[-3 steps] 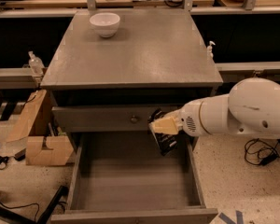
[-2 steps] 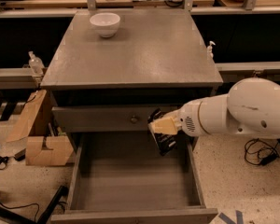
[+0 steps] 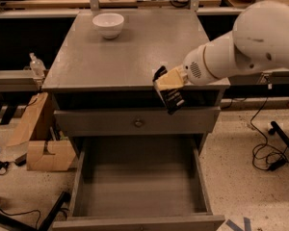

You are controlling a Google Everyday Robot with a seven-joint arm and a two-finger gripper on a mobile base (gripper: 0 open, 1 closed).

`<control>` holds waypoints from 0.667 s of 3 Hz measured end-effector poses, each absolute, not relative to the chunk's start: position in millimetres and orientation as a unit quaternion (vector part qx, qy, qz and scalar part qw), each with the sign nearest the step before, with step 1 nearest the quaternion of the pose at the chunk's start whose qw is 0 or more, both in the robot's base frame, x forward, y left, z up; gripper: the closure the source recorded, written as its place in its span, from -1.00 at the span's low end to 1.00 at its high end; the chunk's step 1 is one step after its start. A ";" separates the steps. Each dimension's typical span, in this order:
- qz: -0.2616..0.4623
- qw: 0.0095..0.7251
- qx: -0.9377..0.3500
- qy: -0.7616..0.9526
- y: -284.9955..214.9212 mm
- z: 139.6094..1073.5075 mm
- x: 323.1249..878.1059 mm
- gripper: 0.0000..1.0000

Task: Pick rxbar chocolate from middle drawer and place on counter

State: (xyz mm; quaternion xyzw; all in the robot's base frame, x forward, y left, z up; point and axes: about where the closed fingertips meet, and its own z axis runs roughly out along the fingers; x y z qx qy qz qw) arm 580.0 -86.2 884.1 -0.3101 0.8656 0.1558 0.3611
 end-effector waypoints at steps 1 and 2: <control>0.141 0.381 -0.328 0.853 -80.3 928.7 627.1 1.00; 0.129 0.410 -0.343 0.835 -71.7 963.2 700.7 1.00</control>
Offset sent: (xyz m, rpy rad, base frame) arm 0.1871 0.0181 0.1502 -0.0161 -0.2674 0.0462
